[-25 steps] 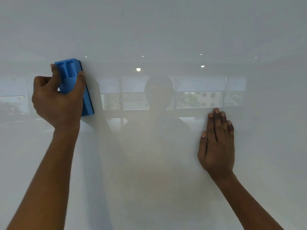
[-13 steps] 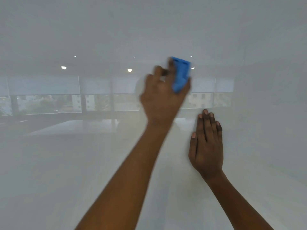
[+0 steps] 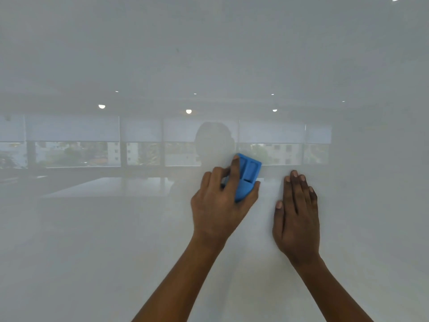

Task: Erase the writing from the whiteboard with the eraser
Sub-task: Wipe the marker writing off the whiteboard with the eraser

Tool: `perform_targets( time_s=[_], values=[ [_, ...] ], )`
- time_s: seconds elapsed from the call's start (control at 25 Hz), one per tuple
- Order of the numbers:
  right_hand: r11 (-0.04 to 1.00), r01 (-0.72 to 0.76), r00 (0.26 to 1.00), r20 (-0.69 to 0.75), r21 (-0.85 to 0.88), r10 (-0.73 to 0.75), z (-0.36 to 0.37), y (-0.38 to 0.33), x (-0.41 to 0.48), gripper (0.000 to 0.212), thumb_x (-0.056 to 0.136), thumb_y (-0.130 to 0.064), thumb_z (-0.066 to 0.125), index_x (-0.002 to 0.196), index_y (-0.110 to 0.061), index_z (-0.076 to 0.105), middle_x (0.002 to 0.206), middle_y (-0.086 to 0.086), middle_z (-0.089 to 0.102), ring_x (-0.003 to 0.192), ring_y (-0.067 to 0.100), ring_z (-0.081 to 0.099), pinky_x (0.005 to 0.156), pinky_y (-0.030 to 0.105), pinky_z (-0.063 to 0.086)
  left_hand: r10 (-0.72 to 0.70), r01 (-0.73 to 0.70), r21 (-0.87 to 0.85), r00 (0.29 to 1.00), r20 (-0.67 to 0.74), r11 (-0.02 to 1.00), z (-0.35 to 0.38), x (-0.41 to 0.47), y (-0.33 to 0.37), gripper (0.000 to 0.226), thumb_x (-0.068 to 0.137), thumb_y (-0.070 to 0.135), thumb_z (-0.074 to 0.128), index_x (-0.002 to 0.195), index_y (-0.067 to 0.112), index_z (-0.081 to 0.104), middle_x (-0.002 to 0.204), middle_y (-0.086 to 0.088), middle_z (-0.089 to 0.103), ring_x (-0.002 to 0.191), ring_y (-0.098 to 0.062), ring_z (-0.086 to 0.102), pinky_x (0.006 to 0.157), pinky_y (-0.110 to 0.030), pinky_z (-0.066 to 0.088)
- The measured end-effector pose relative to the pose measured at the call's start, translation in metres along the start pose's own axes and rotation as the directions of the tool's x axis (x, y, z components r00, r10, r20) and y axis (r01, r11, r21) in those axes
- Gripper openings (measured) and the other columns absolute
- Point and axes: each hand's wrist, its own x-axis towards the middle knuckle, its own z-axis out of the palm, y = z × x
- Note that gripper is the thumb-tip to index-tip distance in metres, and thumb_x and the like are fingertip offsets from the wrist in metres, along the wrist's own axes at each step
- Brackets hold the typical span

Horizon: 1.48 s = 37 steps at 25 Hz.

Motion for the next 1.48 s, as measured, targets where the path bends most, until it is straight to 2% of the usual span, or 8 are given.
perform_targets(
  time_s=[0.4, 0.48, 0.64, 0.88, 1.0, 1.12, 1.32, 1.48],
  values=[
    [0.989, -0.146, 0.988, -0.041, 0.001, 0.146, -0.022, -0.034, 0.015, 0.046, 0.098, -0.018, 0.053, 0.139, 0.005, 0.056, 0.149, 0.02, 0.053, 0.136, 0.034, 0.051, 0.112, 0.055, 0.039, -0.069, 0.07, -0.027, 0.997, 0.023, 0.997, -0.012, 0.001, -0.016, 0.066, 0.09, 0.065, 0.066, 0.128, 0.012, 0.075, 0.091, -0.007, 0.068, 0.073, -0.019, 0.065, 0.051, -0.022, 0.045],
    [0.978, -0.16, 0.986, -0.03, 0.133, 0.165, -0.03, -0.06, 0.018, 0.045, 0.098, -0.02, 0.054, 0.137, 0.001, 0.057, 0.144, 0.015, 0.057, 0.129, 0.029, 0.054, 0.107, 0.051, 0.043, -0.098, 0.098, -0.004, 0.994, 0.037, 0.995, -0.015, 0.002, -0.012, 0.067, 0.09, 0.067, 0.066, 0.129, 0.013, 0.074, 0.093, -0.006, 0.068, 0.074, -0.019, 0.065, 0.051, -0.021, 0.041],
    [0.827, -0.186, 0.982, 0.069, 0.531, 0.176, -0.031, -0.109, 0.006, 0.059, 0.09, -0.014, 0.061, 0.146, -0.001, 0.045, 0.146, 0.011, 0.053, 0.132, 0.027, 0.055, 0.102, 0.047, 0.055, -0.167, 0.173, -0.019, 0.97, 0.176, 0.985, -0.023, 0.009, -0.003, 0.075, 0.089, 0.069, 0.054, 0.133, 0.01, 0.07, 0.096, -0.005, 0.07, 0.074, -0.021, 0.069, 0.045, -0.028, 0.05],
    [0.707, -0.301, 0.953, 0.183, 0.64, 0.241, -0.026, -0.127, 0.0, 0.094, 0.075, -0.034, 0.086, 0.148, -0.002, 0.035, 0.143, 0.01, 0.047, 0.126, 0.031, 0.056, 0.094, 0.05, 0.059, -0.249, 0.275, -0.011, 0.888, 0.387, 0.961, -0.034, 0.03, 0.006, 0.071, 0.089, 0.066, 0.068, 0.128, 0.006, 0.07, 0.091, -0.005, 0.07, 0.069, -0.024, 0.071, 0.055, -0.031, 0.055],
    [0.544, -0.524, 0.845, 0.324, 0.655, 0.425, -0.035, -0.14, 0.002, 0.078, 0.084, -0.042, 0.078, 0.145, -0.009, 0.041, 0.141, 0.006, 0.047, 0.123, 0.021, 0.055, 0.099, 0.046, 0.056, -0.36, 0.415, 0.014, 0.773, 0.523, 0.91, -0.041, 0.043, 0.015, 0.069, 0.092, 0.066, 0.065, 0.132, 0.012, 0.052, 0.113, -0.001, 0.064, 0.091, -0.022, 0.068, 0.071, -0.03, 0.047],
    [0.659, -0.608, 0.794, 0.368, 0.443, 0.485, -0.039, -0.132, 0.003, 0.057, 0.085, -0.008, 0.07, 0.138, -0.015, 0.049, 0.137, 0.007, 0.044, 0.117, 0.029, 0.053, 0.094, 0.041, 0.051, -0.418, 0.494, 0.023, 0.709, 0.567, 0.869, -0.045, 0.049, 0.02, 0.068, 0.09, 0.07, 0.065, 0.127, 0.017, 0.043, 0.109, 0.005, 0.056, 0.087, -0.013, 0.054, 0.074, -0.025, 0.039],
    [0.797, -0.409, 0.908, 0.282, 0.445, 0.309, -0.035, -0.12, 0.005, 0.072, 0.084, -0.037, 0.083, 0.142, -0.018, 0.045, 0.13, 0.002, 0.046, 0.117, 0.021, 0.053, 0.092, 0.03, 0.055, -0.376, 0.512, -0.125, 0.755, 0.537, 0.85, -0.052, 0.046, 0.0, 0.067, 0.096, 0.061, 0.063, 0.146, 0.02, 0.047, 0.135, 0.0, 0.061, 0.111, -0.021, 0.068, 0.083, -0.029, 0.052],
    [0.881, -0.322, 0.935, 0.26, 0.346, 0.24, -0.04, -0.1, 0.012, 0.071, 0.079, -0.038, 0.079, 0.14, -0.013, 0.054, 0.125, 0.004, 0.051, 0.113, 0.017, 0.046, 0.091, 0.038, 0.053, -0.269, 0.421, -0.212, 0.818, 0.508, 0.882, -0.056, 0.041, -0.02, 0.049, 0.101, 0.048, 0.062, 0.143, 0.024, 0.059, 0.141, 0.003, 0.055, 0.105, -0.02, 0.07, 0.083, -0.031, 0.057]
  ],
)
